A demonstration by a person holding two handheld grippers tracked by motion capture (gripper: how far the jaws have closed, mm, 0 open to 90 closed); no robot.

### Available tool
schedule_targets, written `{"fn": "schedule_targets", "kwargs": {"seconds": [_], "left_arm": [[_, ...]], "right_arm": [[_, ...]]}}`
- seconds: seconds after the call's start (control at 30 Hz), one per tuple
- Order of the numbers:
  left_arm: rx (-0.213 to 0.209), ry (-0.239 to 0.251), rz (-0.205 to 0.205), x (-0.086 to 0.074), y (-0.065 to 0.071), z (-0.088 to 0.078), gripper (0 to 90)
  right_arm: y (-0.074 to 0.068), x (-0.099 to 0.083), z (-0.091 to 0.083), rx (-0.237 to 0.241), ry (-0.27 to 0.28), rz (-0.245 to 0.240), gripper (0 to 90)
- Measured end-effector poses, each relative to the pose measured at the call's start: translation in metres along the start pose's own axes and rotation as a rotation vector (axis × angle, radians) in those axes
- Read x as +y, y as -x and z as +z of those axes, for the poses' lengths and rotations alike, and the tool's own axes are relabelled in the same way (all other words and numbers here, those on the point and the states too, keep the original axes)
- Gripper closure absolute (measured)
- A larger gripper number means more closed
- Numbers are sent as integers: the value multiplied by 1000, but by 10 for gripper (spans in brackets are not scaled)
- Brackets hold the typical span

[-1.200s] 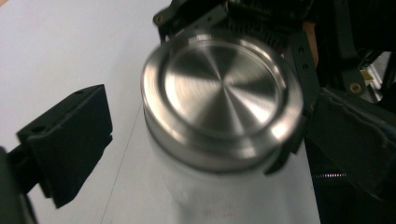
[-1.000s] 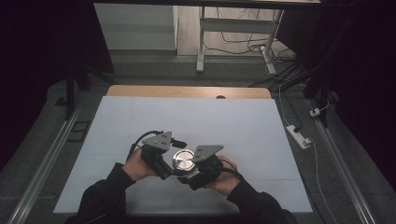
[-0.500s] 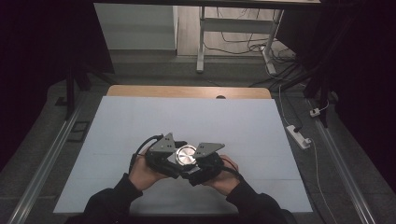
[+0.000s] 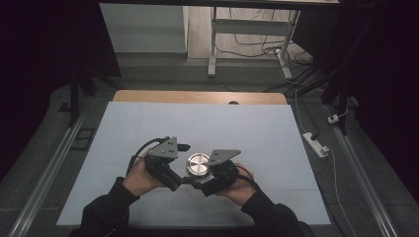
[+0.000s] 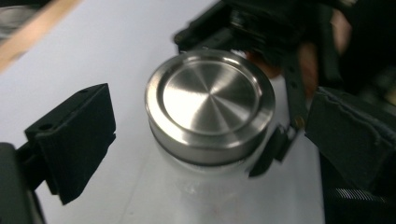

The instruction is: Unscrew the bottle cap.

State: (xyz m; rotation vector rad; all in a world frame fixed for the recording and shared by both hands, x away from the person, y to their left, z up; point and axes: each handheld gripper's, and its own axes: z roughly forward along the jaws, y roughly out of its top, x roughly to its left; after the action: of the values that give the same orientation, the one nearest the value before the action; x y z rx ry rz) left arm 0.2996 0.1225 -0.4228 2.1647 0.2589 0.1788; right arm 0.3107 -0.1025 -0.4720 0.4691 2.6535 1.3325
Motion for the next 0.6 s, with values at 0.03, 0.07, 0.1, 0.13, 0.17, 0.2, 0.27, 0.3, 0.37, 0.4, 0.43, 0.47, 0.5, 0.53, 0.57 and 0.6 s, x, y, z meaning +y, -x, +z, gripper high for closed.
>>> {"fn": "schedule_targets", "kwargs": {"seconds": [0.03,0.07,0.1,0.13,0.17,0.2,0.27,0.3,0.37,0.4,0.43,0.47,0.5,0.53,0.57,0.6], "left_arm": [[-30,7,5,-2,-2,-1,30],[-73,14,16,-5,-5,-1,34],[-107,22,26,-7,-6,-1,38],[-124,25,35,-9,-8,0,40],[-146,24,37,-11,-9,1,41],[-176,31,43,-12,-10,2,50],[-214,37,67,-14,-10,4,70],[-229,31,78,-14,-9,6,80],[-228,9,105,-13,-6,9,112],[-231,5,113,-12,-5,10,116],[-231,9,116,-12,-4,10,129],[-224,10,121,-12,-3,10,154],[-213,9,132,-11,-2,10,181],[-199,9,137,-11,0,10,182],[-183,10,136,-10,0,10,183],[-164,8,129,-10,1,10,184]], "right_arm": [[-1,0,0,15,-3,-12,148],[-2,0,1,31,-4,-22,148],[-4,0,2,50,-3,-31,148],[-5,0,3,71,-1,-43,148],[-7,1,5,89,-2,-50,148],[-9,1,5,107,-4,-60,148],[-12,1,6,135,-12,-81,148],[-14,1,6,149,-14,-94,148],[-16,2,7,168,-10,-114,148],[-17,2,7,171,-11,-122,148],[-18,2,6,175,-11,-126,147],[-18,3,6,176,-11,-132,148],[-18,3,6,175,-9,-134,147],[-19,3,6,175,-6,-132,148],[-18,3,5,168,-9,-131,148],[-18,3,5,160,-8,-124,148]]}}
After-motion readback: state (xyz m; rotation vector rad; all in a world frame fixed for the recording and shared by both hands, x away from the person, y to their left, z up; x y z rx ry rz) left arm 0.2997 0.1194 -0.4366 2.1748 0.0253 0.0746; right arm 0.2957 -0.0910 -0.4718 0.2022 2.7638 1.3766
